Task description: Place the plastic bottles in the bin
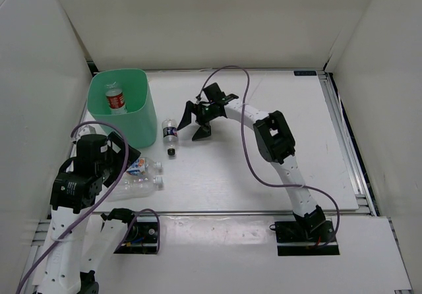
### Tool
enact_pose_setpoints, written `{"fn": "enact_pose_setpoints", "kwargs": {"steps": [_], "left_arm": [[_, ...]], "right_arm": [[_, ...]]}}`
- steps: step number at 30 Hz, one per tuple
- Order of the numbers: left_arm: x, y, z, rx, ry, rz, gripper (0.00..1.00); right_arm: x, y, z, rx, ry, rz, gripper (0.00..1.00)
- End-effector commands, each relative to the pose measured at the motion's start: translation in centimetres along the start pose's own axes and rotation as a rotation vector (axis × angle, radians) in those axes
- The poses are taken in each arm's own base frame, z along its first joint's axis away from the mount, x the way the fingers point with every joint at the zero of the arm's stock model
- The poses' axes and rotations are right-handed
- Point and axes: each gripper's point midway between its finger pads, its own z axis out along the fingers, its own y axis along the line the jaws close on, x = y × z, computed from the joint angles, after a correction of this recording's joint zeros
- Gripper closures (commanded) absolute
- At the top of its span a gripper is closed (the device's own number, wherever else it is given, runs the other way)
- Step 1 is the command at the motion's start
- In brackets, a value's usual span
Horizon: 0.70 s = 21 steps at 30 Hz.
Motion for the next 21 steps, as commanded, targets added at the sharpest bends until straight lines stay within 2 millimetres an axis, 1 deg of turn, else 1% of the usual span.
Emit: {"fn": "enact_pose_setpoints", "kwargs": {"steps": [1, 2, 3, 4, 5, 6, 7, 8, 9, 10, 11, 12, 13, 14, 15, 16, 17, 18, 19, 20, 21], "left_arm": [[0.9, 1.3, 0.0, -0.053, 0.023, -0.021, 0.00], [0.9, 1.3, 0.0, -0.053, 0.023, -0.021, 0.00], [0.9, 1.6, -0.2, -0.060, 0.016, -0.031, 0.00], [0.9, 1.9, -0.2, -0.074, 0.014, -0.029, 0.00], [1.2, 2.2, -0.5, -0.078, 0.017, -0.042, 0.00], [1.0, 2.2, -0.4, -0.084, 0.010, -0.052, 0.00], [1.3, 2.5, -0.5, -0.096, 0.019, -0.050, 0.00], [1.3, 2.5, -0.7, -0.089, 0.014, -0.051, 0.00], [1.5, 2.8, -0.7, -0.099, 0.022, -0.049, 0.00], [1.8, 2.9, -0.8, -0.101, 0.037, -0.048, 0.00], [1.8, 2.9, -0.8, -0.101, 0.037, -0.048, 0.00], [1.9, 3.1, -0.9, -0.108, 0.043, -0.047, 0.00], [1.9, 3.1, -0.9, -0.108, 0.043, -0.047, 0.00], [2.1, 3.3, -0.9, -0.116, 0.050, -0.045, 0.00], [2.0, 3.0, -1.1, -0.104, 0.051, -0.047, 0.00], [2.0, 3.0, -1.1, -0.103, 0.051, -0.047, 0.00], [2.0, 3.0, -1.1, -0.103, 0.052, -0.038, 0.00], [2.2, 2.9, -1.0, -0.105, 0.067, -0.037, 0.00], [2.4, 3.1, -0.8, -0.111, 0.073, -0.035, 0.00], [2.4, 3.0, -0.7, -0.118, 0.079, -0.034, 0.00], [2.6, 3.2, -0.5, -0.127, 0.085, -0.032, 0.00]], "right_arm": [[1.0, 2.5, 1.2, -0.075, 0.049, -0.060, 0.00], [1.6, 2.3, 2.3, -0.070, 0.067, -0.063, 0.00], [2.0, 2.0, 2.8, -0.065, 0.079, -0.061, 0.00], [2.2, 2.2, 3.7, -0.066, 0.089, -0.072, 0.00], [2.1, 2.0, 3.9, -0.067, 0.089, -0.072, 0.00], [2.4, 2.1, 4.5, -0.067, 0.097, -0.079, 0.00], [2.4, 1.5, 5.0, -0.069, 0.112, -0.071, 0.02], [2.0, 2.1, 5.1, -0.080, 0.102, -0.086, 0.04], [2.2, 2.3, 5.5, -0.082, 0.108, -0.094, 0.04], [2.0, 1.8, 6.0, -0.083, 0.107, -0.095, 0.05], [1.7, 2.3, 5.9, -0.095, 0.097, -0.103, 0.05], [1.5, 2.1, 6.3, -0.098, 0.094, -0.107, 0.05], [1.2, 2.2, 6.6, -0.119, 0.092, -0.116, 0.06], [1.2, 2.2, 6.8, -0.133, 0.099, -0.109, 0.09], [1.4, 3.3, 6.5, -0.172, 0.115, -0.124, 0.11], [1.2, 3.5, 6.7, -0.195, 0.116, -0.136, 0.19], [1.4, 3.0, 7.0, -0.195, 0.128, -0.127, 0.23], [1.2, 3.4, 6.9, -0.200, 0.124, -0.127, 0.27], [1.2, 3.4, 6.9, -0.200, 0.124, -0.127, 0.33], [1.6, 3.0, 6.8, -0.192, 0.131, -0.123, 0.44], [1.8, 3.7, 6.1, -0.196, 0.127, -0.142, 0.49]]}}
